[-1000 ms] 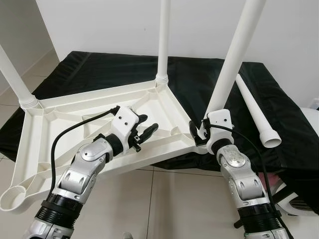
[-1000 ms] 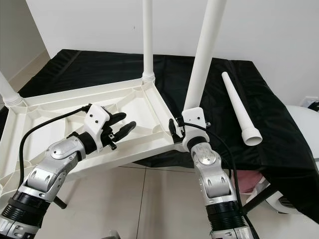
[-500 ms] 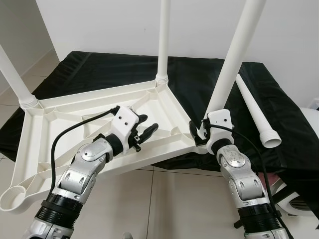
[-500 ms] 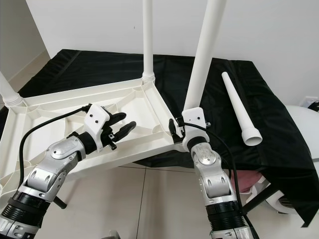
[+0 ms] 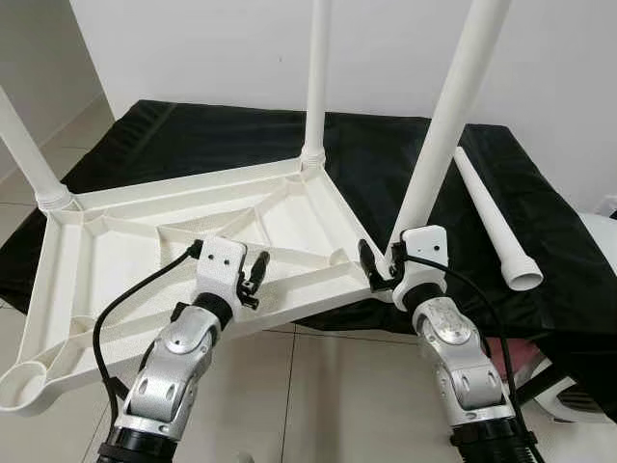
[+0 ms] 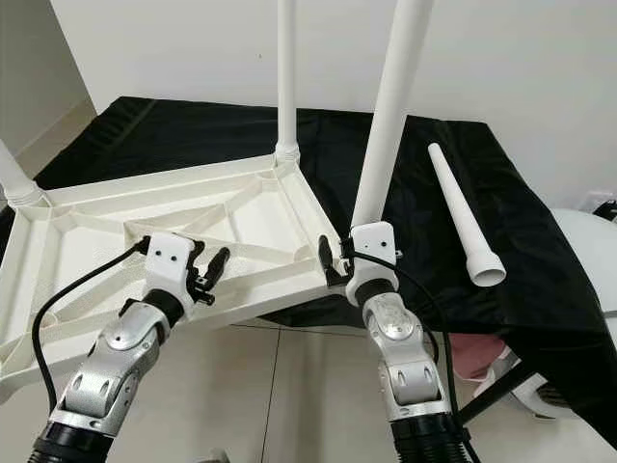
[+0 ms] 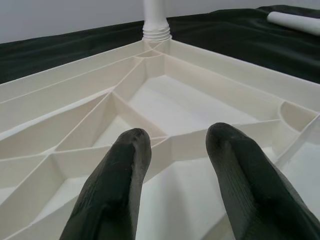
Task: Building children table
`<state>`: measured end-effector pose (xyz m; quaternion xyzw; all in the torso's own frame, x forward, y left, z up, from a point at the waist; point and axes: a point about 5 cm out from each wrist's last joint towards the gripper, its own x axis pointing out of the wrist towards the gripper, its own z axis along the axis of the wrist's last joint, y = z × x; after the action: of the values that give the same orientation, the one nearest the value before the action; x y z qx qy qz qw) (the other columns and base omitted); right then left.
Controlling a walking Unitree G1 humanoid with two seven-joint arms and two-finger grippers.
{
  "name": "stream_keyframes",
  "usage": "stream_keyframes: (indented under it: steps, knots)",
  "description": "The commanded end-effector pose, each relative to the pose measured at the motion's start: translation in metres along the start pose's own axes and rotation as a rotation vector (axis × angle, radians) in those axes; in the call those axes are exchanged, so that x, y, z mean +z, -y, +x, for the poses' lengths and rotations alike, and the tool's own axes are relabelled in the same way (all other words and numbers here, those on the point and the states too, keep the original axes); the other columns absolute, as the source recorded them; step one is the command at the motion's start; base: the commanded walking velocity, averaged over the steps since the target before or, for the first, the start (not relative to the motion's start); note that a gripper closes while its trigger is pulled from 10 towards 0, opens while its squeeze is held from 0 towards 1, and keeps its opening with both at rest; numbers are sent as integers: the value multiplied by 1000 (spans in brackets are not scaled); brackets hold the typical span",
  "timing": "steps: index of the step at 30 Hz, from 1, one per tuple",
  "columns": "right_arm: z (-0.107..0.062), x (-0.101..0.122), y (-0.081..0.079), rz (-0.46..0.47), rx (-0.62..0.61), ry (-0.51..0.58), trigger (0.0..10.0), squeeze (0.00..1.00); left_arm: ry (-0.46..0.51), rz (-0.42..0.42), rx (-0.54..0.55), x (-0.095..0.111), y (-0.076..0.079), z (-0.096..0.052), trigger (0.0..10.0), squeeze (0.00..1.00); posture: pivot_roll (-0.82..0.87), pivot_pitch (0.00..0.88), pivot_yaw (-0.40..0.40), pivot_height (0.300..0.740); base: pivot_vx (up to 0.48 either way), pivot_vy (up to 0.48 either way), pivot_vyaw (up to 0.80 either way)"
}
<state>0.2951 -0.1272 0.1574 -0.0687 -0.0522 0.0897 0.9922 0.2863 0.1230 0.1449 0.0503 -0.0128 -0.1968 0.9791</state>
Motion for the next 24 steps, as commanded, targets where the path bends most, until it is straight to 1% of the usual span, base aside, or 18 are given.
stream_keyframes:
  steps: [1, 6, 7, 9, 11, 12, 13, 15, 16, 18, 20, 21, 23, 24]
  knots:
    - [0, 4, -7, 16, 23, 28, 10000, 0, -4, 10, 71, 0, -5, 0, 10000, 0, 82, 0, 0, 740, 0, 0, 0]
    - [1, 5, -10, 22, 27, 29, 10000, 0, -4, 12, 73, 0, -6, -1, 10000, 0, 88, 0, 0, 740, 0, 0, 0]
    - [1, 4, -10, 27, 30, 34, 10000, 0, -6, 15, 99, 2, -6, -3, 10000, 0, 96, 0, 0, 740, 0, 0, 0]
    - [-1, -1, -8, 20, 38, 19, 10000, 0, -3, 19, 109, 4, -6, -6, 10000, 0, 104, 0, 0, 740, 0, 0, 0]
    - [-6, -7, -7, 3, 60, -13, 10000, 0, -3, 17, 97, 3, -6, -10, 10000, 0, 100, 0, 0, 740, 0, 0, 0]
    - [-6, -7, -7, 3, 60, -13, 10000, 0, -3, 17, 97, 3, -6, -10, 10000, 0, 100, 0, 0, 740, 0, 0, 0]
    - [-13, -15, -9, -39, 120, -59, 10000, 0, -13, 18, 70, 0, -6, -16, 10000, 0, 94, 0, 0, 740, 0, 0, 0]
    - [-24, -22, -7, -51, 162, -97, 10000, 0, -29, 21, 39, -4, -2, -22, 10000, 0, 91, 0, 0, 740, 0, 0, 0]
    - [-26, -23, -6, -49, 168, -103, 10000, 0, -33, 21, 32, -5, -1, -23, 10000, 0, 91, 54, -64, 740, 0, 0, 0]
    - [-35, -29, 1, -73, 142, -130, 10000, 0, -47, 15, -8, -8, 3, -28, 10000, 0, 86, 61, -65, 740, 0, 0, 0]
    - [-42, -33, 12, -95, 79, -159, 10000, 0, -65, 12, -97, -10, 8, -37, 10000, 0, 67, 63, -66, 740, 0, 0, 0]
    - [-42, -33, 12, -95, 79, -159, 10000, 0, -65, 12, -97, -10, 8, -37, 10000, 0, 67, 63, -66, 740, 0, 0, 0]
    - [-44, -28, 20, -94, -7, -128, 10000, 0, -73, 40, -177, -12, 13, -45, 10000, 0, 64, 67, -62, 740, 0, 0, 0]
    - [-44, -25, 24, -80, -43, -112, 10000, 0, -76, 45, -194, -12, 14, -47, 10000, 0, 64, 68, -61, 740, 0, 0, 0]
